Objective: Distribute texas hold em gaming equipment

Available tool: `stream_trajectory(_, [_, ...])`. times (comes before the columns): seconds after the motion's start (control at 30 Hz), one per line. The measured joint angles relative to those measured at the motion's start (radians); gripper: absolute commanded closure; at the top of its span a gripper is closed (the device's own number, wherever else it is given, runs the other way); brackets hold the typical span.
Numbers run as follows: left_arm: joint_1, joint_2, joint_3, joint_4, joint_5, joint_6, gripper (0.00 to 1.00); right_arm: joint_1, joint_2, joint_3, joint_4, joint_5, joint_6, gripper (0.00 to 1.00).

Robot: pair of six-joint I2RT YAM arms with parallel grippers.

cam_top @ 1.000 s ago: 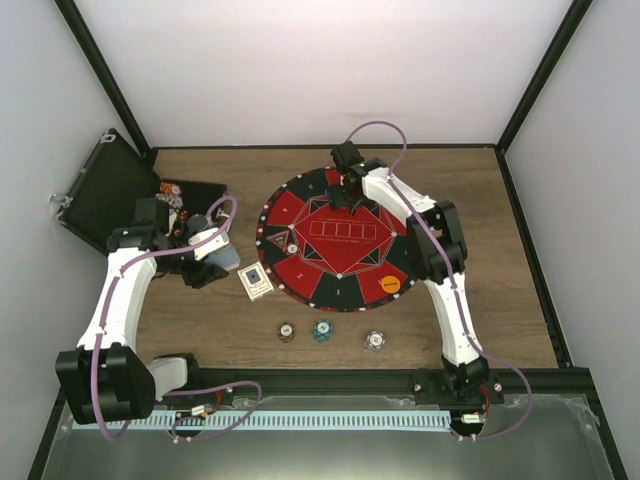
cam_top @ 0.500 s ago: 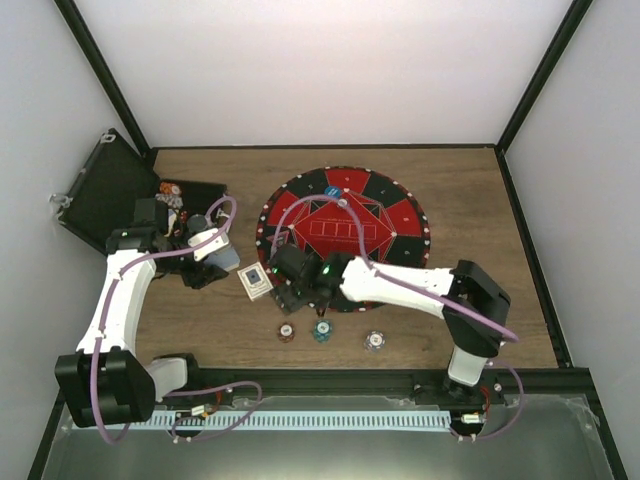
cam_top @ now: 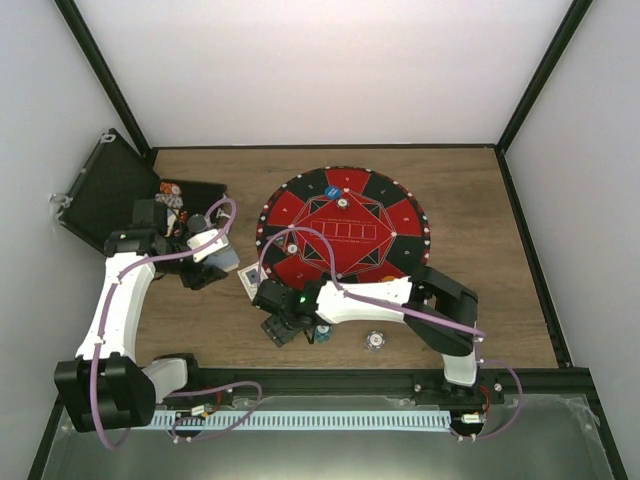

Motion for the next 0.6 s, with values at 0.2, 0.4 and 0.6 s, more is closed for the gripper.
stream_trajectory(0.2, [0.0, -0.005, 0.0, -0.01, -0.002, 0.004, 0.89, 0.002, 0.04, 0.0, 0.001, 0.0, 0.0, 0.26])
stream_trajectory(0.4, [0.0, -0.005, 0.0, -0.014, -0.003, 0.006, 0.89, 0.007, 0.054, 0.0, 0.002, -0.001, 0.0, 0.3])
stream_trajectory(0.6, [0.0, -0.005, 0.0, -0.014, -0.006, 0.007, 0.89, 0.014, 0.06, 0.0, 0.005, 0.004, 0.002, 0.36])
